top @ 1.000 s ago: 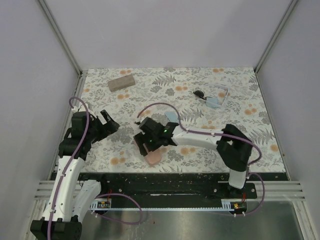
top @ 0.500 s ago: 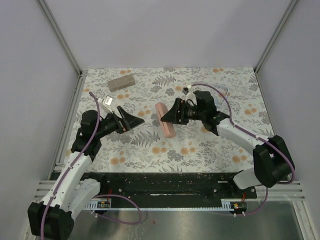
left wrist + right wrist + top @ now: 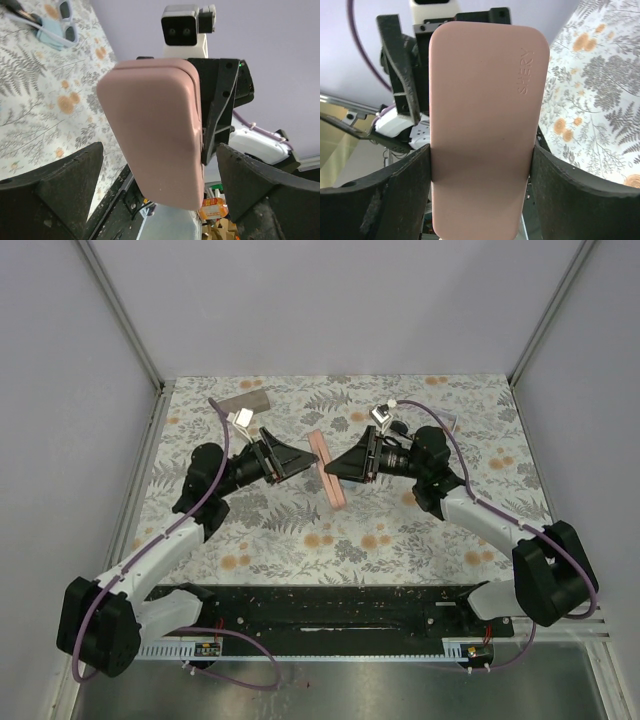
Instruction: Organize the sunglasses
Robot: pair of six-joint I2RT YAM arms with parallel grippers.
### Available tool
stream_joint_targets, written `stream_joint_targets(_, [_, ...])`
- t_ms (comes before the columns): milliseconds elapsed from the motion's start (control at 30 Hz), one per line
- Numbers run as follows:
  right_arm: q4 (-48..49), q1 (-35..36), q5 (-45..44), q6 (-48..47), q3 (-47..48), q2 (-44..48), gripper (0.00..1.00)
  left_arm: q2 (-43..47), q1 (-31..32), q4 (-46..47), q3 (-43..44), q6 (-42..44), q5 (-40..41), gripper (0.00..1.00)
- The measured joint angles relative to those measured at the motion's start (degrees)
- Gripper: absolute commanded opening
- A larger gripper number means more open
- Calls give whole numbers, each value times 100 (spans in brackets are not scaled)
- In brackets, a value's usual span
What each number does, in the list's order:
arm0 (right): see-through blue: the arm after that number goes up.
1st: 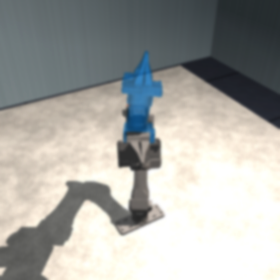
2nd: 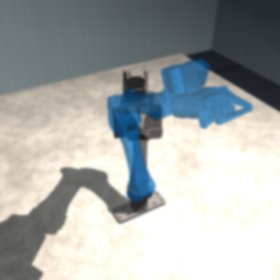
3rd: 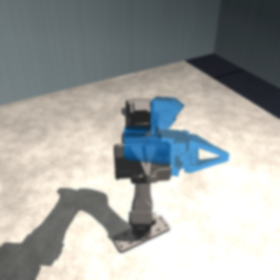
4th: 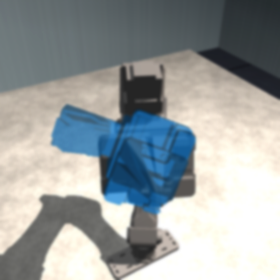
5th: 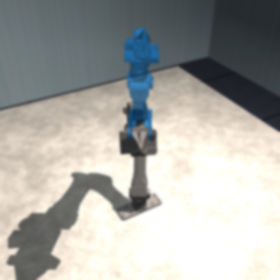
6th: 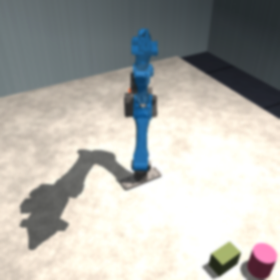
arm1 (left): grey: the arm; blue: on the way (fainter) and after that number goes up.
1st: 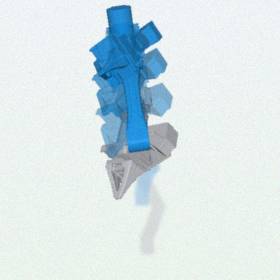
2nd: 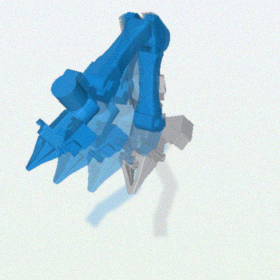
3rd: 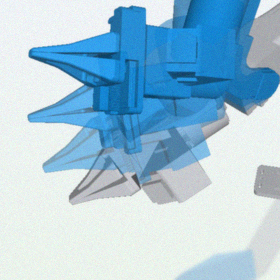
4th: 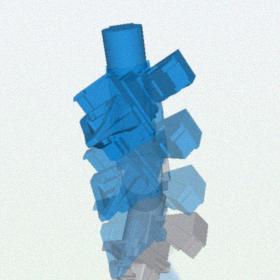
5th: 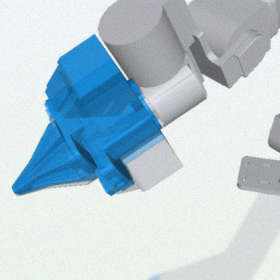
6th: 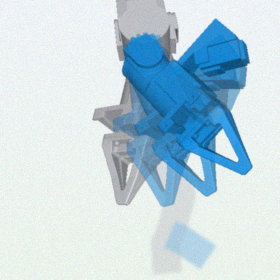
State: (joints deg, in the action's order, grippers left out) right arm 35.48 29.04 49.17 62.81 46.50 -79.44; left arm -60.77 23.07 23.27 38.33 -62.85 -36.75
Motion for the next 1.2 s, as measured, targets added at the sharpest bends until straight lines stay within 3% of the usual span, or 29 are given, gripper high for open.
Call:
stream_joint_targets(333, [551,0,243,514,-9,118,73,-461,243,616,334,-323,57,99])
stream_joint_targets(433, [546,0,293,525,-9,118,73,-525,286,645,374,-323,63,84])
stream_joint_targets(533, [566,0,302,542,-9,118,72,-542,313,638,387,-337,72,76])
stream_joint_targets(600, [579,0,297,531,-9,118,72,-542,313,636,396,-348,74,77])
stream_joint_targets(700, [555,0,286,501,-9,118,72,-542,313,619,400,-337,87,94])
stream_joint_targets(767, [540,-2,278,503,-13,116,72,-542,313,608,400,-297,96,97])
stream_joint_targets(900, [634,-2,269,575,-68,103,72,-511,313,649,398,-302,98,98])
stream_joint_targets(1100, [1241,-26,308,981,-122,-7,71,-474,299,957,332,-431,94,84])
stream_joint_targets(1200, [1499,-28,334,1145,-122,-55,71,-476,278,1088,326,-529,83,84])
